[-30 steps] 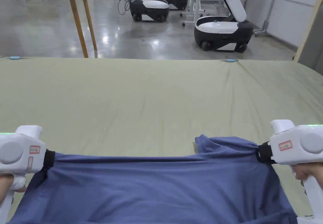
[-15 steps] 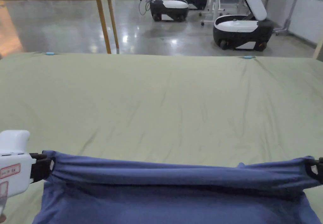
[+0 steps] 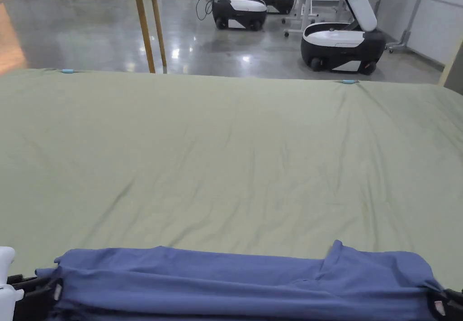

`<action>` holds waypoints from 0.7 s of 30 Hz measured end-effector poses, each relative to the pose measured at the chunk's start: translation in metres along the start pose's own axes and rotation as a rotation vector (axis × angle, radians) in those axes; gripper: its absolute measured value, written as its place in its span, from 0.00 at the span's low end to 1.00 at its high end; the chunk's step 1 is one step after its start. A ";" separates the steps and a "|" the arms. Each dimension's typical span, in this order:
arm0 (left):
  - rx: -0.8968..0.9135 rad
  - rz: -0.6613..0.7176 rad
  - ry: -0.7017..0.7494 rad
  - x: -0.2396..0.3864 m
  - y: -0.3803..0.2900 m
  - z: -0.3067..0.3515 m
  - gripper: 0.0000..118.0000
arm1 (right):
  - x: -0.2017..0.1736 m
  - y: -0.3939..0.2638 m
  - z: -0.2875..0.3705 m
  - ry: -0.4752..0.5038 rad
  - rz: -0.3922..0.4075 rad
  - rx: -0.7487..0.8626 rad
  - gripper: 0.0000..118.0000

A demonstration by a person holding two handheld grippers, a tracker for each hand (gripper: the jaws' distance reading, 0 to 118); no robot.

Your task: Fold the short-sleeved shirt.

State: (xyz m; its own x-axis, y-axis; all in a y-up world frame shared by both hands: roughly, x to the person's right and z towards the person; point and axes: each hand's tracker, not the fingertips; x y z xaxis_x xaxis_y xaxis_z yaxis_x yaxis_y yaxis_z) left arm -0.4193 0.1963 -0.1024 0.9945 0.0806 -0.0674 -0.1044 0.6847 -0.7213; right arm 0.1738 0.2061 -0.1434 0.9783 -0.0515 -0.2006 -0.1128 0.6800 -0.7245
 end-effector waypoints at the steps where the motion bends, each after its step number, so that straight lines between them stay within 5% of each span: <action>1: -0.019 -0.015 0.026 0.001 0.002 -0.002 0.91 | -0.004 0.002 -0.001 -0.009 0.009 -0.001 0.86; 2: -0.020 -0.026 0.030 0.002 0.002 -0.002 0.98 | -0.007 0.002 -0.002 -0.029 0.023 0.000 1.00; 8: 0.138 -0.062 0.068 0.033 0.019 0.018 0.86 | -0.040 0.022 -0.001 -0.020 0.037 0.160 0.93; 9: 0.158 -0.067 0.077 0.038 0.021 0.020 0.77 | -0.046 0.023 -0.002 -0.028 0.038 0.184 0.83; 11: 0.240 -0.048 0.074 0.051 0.024 0.026 0.22 | -0.072 0.028 -0.001 -0.068 0.041 0.271 0.16; 12: 0.265 -0.035 0.075 0.059 0.026 0.028 0.00 | -0.084 0.029 -0.002 -0.094 0.034 0.320 0.00; 16: 0.379 -0.060 0.128 0.074 0.021 0.027 0.00 | -0.123 0.024 -0.011 -0.187 0.054 0.446 0.00; 21: 0.402 0.000 0.121 0.061 0.021 0.031 0.00 | -0.149 0.023 -0.008 -0.183 0.040 0.497 0.00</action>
State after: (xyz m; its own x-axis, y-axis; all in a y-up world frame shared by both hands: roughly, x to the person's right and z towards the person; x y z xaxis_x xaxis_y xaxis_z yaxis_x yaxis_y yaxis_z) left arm -0.3615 0.2384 -0.1005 0.9862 0.0109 -0.1650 -0.0764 0.9148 -0.3966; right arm 0.0244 0.2234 -0.1356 0.9943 0.0800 -0.0708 -0.0981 0.9458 -0.3096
